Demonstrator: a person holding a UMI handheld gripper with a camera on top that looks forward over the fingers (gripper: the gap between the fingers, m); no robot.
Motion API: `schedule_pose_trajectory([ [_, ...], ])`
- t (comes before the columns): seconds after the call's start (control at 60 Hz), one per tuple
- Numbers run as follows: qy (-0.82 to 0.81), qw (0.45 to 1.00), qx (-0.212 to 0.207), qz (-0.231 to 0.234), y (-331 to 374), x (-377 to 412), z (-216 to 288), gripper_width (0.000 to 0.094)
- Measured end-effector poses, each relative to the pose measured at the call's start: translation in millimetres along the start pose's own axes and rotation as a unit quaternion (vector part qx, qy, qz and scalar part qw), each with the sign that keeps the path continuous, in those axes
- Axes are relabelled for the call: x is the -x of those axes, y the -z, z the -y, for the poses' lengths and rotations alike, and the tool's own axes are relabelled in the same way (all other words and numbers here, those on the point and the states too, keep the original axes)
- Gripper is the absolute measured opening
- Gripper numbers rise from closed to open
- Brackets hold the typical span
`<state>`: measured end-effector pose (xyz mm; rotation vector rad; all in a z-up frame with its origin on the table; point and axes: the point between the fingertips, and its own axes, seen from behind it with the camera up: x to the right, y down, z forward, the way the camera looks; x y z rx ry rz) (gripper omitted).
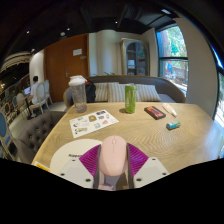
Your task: Arrange mouse
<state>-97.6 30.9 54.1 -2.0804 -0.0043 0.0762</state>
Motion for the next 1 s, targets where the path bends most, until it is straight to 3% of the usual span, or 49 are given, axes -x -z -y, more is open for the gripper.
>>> schedule_pose_trajectory([
  [0.117,0.01,1.0,0.012,0.015,-11.3,56.6,-15.8,0.039],
  [0.35,0.021,0.998,0.065,0.008,-31.7,81.1,-61.4,0.0413],
  [0.433,0.03,0.998,0.053,0.001,-34.1,80.6,-56.8,0.0456],
  [0.55,0.048,0.997,0.059,0.017,-34.4,84.0,-58.1,0.0557],
  [0.65,0.046,0.996,0.058,0.046,-26.4,89.4,-57.2,0.0858],
  [1.0,0.042,0.989,0.017,0.141,68.6,78.7,-54.8,0.0853],
])
